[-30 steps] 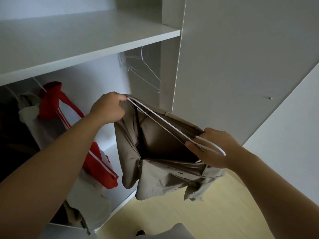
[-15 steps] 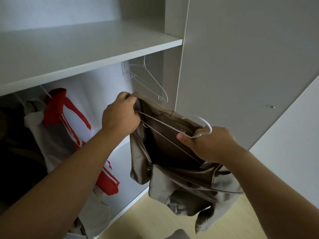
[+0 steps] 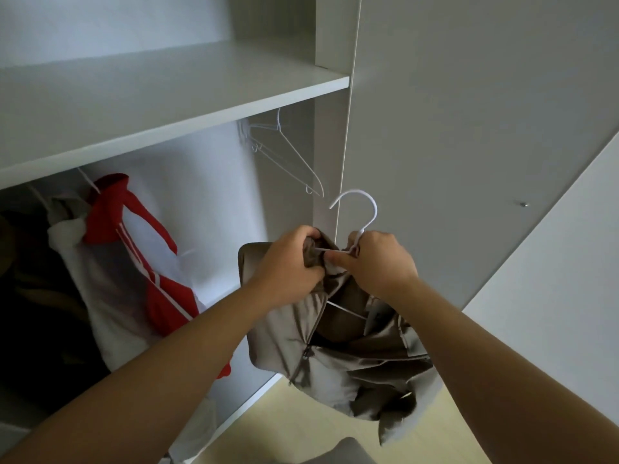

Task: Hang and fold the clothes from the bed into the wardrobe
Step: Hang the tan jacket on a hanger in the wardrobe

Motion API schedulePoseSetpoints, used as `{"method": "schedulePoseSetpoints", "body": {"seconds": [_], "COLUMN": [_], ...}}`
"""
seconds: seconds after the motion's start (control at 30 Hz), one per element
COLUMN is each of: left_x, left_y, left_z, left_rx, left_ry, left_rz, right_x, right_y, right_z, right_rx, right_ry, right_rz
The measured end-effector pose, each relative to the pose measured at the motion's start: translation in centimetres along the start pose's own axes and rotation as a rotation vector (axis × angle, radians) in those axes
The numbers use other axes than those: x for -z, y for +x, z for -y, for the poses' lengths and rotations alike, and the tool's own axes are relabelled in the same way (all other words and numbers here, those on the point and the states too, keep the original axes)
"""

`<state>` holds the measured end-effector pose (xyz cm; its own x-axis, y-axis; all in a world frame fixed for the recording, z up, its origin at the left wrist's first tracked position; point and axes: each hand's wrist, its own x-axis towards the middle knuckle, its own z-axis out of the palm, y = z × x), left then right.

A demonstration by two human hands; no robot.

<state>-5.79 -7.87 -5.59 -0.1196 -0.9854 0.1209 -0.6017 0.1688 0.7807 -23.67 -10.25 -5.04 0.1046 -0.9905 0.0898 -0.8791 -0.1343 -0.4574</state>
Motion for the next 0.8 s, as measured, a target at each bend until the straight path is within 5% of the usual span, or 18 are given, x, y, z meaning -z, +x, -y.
{"method": "schedulePoseSetpoints", "body": {"seconds": [0.13, 0.23, 0.5, 0.63, 0.8], "left_x": [0.1, 0.6, 1.2, 0.6, -0.1], "left_y": [0.0, 0.3, 1.1, 1.6, 2.3], "left_z": [0.9, 1.5, 3.4, 3.9, 5.7], "left_rx": [0.168, 0.175, -0.265, -0.128, 0.021], "left_ry": [-0.167, -0.03, 0.691, 0.29, 0.239], "left_rz": [-0.03, -0.062, -0.051, 0.182, 0.109], "right_x": [-0.2, -0.4, -0.9, -0.7, -0.6], "right_y": [-0.1, 0.0, 0.1, 0.3, 1.3], "right_z": [-0.1, 0.4, 0.6, 0.8, -0.2], "right_rx": [0.024, 0.05, 0.092, 0.072, -0.063], "right_ry": [0.045, 0.026, -0.066, -0.136, -0.073], "right_rz": [0.056, 0.102, 0.08, -0.033, -0.098]}}
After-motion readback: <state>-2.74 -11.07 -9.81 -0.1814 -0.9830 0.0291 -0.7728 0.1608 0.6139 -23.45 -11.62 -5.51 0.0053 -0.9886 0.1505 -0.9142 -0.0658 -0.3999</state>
